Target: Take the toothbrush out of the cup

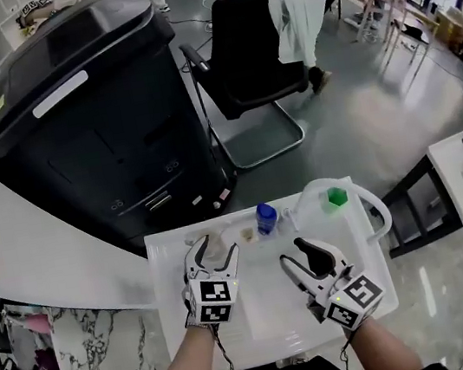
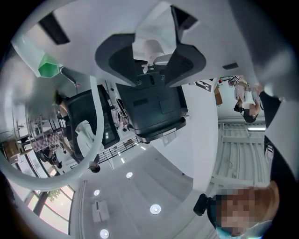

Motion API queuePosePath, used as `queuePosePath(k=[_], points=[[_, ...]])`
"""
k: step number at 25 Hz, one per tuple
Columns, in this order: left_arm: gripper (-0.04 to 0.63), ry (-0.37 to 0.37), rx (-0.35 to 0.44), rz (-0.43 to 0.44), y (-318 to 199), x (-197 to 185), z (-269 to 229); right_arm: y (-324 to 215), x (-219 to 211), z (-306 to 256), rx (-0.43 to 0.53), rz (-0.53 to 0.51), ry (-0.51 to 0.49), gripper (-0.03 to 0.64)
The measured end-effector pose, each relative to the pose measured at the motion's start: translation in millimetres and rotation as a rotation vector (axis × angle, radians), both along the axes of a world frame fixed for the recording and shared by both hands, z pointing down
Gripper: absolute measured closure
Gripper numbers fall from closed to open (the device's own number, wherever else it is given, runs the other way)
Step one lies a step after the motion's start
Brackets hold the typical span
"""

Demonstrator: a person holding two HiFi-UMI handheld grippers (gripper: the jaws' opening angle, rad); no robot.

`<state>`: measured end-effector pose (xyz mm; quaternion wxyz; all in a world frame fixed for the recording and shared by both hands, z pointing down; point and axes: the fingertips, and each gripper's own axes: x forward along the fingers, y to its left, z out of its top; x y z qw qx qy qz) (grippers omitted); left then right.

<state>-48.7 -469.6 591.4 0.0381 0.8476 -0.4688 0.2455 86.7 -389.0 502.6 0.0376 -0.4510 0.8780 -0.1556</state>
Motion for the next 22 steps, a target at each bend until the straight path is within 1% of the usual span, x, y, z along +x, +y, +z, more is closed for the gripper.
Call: queuePosePath(k=[8,16,20,22], points=[[0.330,-0.108,-0.057,0.034,-23,8,35,-7,-2,18,-0.038,0.019,0.007,0.420],[0.338,-0.147,-0.079,0.022,-34,9,50,-7,5,29,-0.061,0.045,0.001,0.430],[0.422,-0.154,-0.070,0.016,-36,9,50,-8,8,32,-0.067,0.053,-0.001,0.437],[0.441,-0.160,-0.069,0.021,-37,11,51,-8,9,33,-0.067,0.054,-0.004,0.439]])
